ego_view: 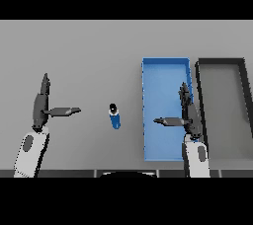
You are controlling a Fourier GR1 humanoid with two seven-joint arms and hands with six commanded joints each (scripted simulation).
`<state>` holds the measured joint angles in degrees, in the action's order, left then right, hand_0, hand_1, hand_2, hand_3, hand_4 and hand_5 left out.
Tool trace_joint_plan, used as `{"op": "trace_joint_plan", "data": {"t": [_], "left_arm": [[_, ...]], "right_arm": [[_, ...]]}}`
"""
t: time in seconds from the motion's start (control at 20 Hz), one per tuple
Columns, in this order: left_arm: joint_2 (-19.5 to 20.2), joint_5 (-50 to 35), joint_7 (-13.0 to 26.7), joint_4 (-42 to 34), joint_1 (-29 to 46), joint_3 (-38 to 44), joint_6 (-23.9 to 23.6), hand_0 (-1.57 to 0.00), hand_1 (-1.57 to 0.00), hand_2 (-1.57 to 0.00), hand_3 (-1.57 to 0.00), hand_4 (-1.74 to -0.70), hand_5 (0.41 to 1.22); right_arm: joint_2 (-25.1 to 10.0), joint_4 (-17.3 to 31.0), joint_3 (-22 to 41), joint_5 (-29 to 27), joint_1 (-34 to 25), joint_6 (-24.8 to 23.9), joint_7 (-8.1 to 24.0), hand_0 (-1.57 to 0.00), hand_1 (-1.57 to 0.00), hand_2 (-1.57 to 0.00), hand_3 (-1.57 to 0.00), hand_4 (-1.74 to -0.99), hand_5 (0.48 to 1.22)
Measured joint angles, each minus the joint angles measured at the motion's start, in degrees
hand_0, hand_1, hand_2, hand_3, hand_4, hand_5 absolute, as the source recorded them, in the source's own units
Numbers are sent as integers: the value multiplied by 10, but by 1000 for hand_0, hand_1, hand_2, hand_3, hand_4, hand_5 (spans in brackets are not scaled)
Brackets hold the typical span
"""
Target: Pick up the blue pipe and place it into the blue bin.
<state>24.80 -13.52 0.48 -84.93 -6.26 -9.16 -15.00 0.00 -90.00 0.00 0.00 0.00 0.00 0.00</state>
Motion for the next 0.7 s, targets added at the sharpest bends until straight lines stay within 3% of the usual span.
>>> {"op": "trace_joint_plan", "data": {"t": [0.3, 0.35, 0.4, 0.5, 0.7], "left_arm": [[-14, 13, 8, 6, -15, -12, -12, 1, 1, 1, 1, -966, 593], [22, 15, -30, 6, 5, -24, 44, 1, 1, 1, 1, -963, 592], [47, 19, -51, 12, 12, -30, 79, 1, 1, 1, 1, -960, 590], [68, 22, -74, 26, 9, -37, 120, 1, 1, 1, 1, -959, 592], [79, 12, -94, 8, 19, -45, 151, 1, 1, 1, 1, -966, 594]], "right_arm": [[-18, 12, -18, -14, -19, 8, 9, 1, 1, 1, 1, -1205, 629], [-58, -4, -5, 24, 4, 20, -50, 1, 1, 1, 1, -1201, 628], [-82, -26, 5, 49, 26, 25, -81, 1, 1, 1, 1, -1197, 627], [-91, -43, 24, 79, 32, 24, -73, 1, 1, 1, 1, -1193, 622], [-100, -53, 29, 87, 50, 28, -76, 1, 1, 1, 1, -1197, 621]]}}
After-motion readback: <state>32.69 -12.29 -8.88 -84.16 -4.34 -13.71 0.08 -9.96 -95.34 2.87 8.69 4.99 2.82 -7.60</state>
